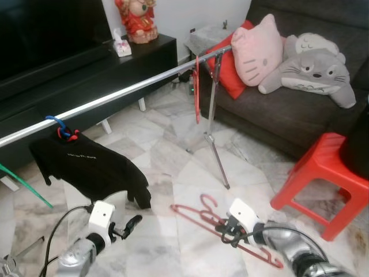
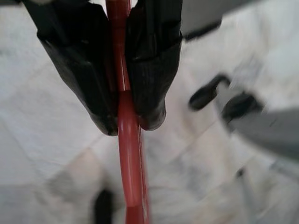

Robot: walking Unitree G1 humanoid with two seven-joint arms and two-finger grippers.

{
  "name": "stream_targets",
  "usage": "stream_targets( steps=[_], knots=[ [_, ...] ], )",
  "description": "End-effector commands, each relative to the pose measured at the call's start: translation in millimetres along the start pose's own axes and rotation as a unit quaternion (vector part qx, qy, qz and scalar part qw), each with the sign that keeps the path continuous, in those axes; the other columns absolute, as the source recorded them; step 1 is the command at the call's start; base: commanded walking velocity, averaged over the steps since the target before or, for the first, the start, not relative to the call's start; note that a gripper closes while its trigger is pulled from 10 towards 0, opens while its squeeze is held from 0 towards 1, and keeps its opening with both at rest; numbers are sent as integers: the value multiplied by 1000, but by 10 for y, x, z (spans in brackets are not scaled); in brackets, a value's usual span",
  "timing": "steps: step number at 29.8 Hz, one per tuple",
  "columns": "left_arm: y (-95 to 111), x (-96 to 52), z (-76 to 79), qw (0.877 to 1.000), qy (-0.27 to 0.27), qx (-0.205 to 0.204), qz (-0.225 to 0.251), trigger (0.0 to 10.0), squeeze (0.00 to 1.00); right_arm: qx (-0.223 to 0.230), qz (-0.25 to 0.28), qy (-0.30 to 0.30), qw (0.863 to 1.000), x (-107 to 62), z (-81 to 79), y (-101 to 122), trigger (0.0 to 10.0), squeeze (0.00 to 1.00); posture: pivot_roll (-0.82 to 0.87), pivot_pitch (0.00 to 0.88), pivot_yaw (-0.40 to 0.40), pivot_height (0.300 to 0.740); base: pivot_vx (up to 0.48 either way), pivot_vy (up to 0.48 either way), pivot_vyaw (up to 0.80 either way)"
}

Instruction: Hang hanger

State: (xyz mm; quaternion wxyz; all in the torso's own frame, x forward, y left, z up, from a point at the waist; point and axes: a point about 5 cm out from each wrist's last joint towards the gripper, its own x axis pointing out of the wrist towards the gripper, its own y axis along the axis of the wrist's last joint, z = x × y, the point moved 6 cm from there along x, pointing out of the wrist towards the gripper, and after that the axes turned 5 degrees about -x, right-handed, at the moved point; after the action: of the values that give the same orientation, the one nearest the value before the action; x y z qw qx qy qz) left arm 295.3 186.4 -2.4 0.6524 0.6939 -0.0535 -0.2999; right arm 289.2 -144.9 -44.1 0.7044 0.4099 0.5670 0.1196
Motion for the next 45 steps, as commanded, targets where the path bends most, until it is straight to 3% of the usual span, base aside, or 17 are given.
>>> stream_targets(
  steps=[1,5,13,16,20,36,45],
  knots=[
    [115,-45,106,999,-48,12,1,10000,0,-40,10,37,998,-30,-5,137,10000,0,-86,0,54,740,0,0,0],
    [400,-141,319,992,-122,22,19,10000,0,-66,34,98,992,-97,-51,316,10000,0,-84,0,50,740,0,0,0],
    [572,-255,487,984,-174,19,15,10000,0,-91,44,129,986,-148,-72,415,10000,0,-84,0,46,740,0,0,0],
    [728,-372,774,966,-257,29,-14,10000,0,-158,93,140,973,-168,-38,849,10000,0,-82,0,40,740,0,0,0],
    [616,-455,875,960,-274,35,-48,10000,0,-184,111,174,961,-197,-144,991,10000,0,-77,0,33,740,0,0,0],
    [530,-321,790,970,-227,39,-72,10000,0,-191,126,239,944,-189,-416,1078,10000,0,-74,0,23,740,0,0,0],
    [402,-353,837,965,-244,25,-96,10000,0,-195,123,245,942,-149,-479,1081,10000,0,-72,0,21,740,0,0,0]
  ],
)
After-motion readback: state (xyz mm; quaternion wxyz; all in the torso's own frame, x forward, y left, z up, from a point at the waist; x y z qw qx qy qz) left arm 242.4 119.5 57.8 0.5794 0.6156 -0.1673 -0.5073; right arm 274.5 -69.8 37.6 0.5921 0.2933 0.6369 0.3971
